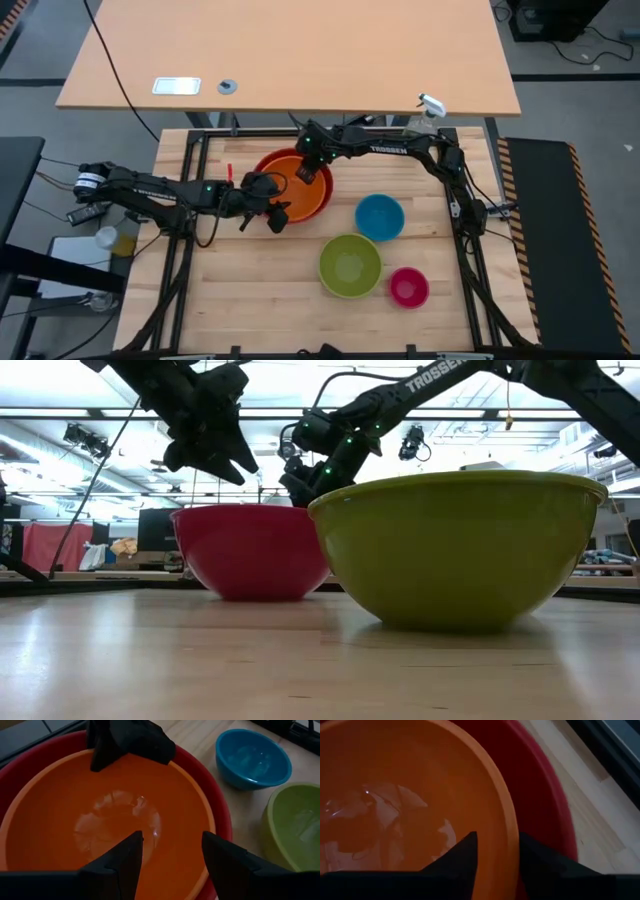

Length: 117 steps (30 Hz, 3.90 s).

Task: Nest bowls inside each other
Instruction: Stack the orange bowl on top of the red bowl, then stack the green bowl on top of the orange bowl

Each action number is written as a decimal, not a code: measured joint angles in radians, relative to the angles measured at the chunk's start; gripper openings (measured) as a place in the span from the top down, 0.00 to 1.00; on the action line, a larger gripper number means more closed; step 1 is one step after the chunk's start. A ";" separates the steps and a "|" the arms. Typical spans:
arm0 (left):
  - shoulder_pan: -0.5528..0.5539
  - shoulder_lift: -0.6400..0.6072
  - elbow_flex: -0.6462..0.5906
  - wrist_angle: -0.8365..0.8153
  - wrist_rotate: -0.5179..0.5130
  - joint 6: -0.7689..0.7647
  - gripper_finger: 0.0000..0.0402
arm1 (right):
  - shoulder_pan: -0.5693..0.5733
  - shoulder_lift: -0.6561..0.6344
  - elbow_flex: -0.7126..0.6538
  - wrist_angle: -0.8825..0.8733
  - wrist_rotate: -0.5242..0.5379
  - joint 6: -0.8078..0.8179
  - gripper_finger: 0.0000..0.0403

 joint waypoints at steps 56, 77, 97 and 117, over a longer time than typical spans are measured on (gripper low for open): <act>-0.041 -0.171 0.000 -0.049 0.051 0.107 0.48 | 0.334 -0.229 -0.032 -0.539 -0.081 -0.123 0.47; -0.039 -0.171 0.000 -0.018 0.041 0.084 0.48 | 0.419 -0.292 -0.396 -0.268 -0.080 -0.134 0.47; -0.039 -0.171 0.000 0.004 0.035 0.086 0.48 | 0.419 -0.292 -0.463 -0.162 -0.087 -0.124 0.85; -0.039 -0.212 0.000 0.017 0.029 0.112 0.48 | 0.414 -0.298 -0.407 -0.168 -0.186 -0.112 0.92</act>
